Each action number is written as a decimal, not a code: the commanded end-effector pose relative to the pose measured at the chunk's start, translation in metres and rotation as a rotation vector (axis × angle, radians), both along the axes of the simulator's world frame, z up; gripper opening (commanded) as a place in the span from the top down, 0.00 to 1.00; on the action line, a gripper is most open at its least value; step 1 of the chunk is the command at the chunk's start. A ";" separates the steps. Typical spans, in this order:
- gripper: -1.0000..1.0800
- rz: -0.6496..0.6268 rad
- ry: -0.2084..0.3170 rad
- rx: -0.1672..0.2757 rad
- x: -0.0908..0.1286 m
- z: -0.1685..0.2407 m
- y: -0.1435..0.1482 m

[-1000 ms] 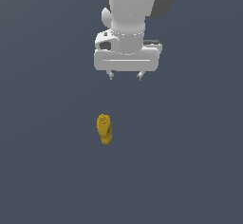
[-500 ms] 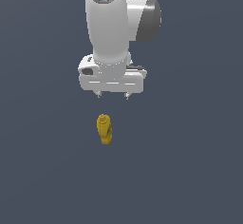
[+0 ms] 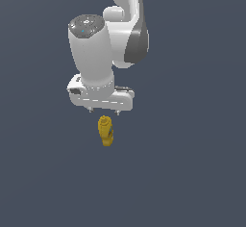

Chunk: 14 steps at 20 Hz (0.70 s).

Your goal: Pick up the object and move it to a goal position.

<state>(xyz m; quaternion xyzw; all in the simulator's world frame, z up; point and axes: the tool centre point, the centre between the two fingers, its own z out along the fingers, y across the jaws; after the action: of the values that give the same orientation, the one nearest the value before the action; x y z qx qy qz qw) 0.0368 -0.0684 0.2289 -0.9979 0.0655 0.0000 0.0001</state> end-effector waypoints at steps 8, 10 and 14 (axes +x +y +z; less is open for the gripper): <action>0.04 -0.010 0.001 0.000 0.005 -0.009 -0.007; 0.04 -0.010 0.001 0.000 0.005 -0.013 -0.007; 0.04 -0.010 0.001 0.000 0.004 -0.030 -0.007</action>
<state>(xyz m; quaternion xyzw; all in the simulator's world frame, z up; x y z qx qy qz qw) 0.0417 -0.0755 0.2061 -0.9975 0.0705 -0.0002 -0.0001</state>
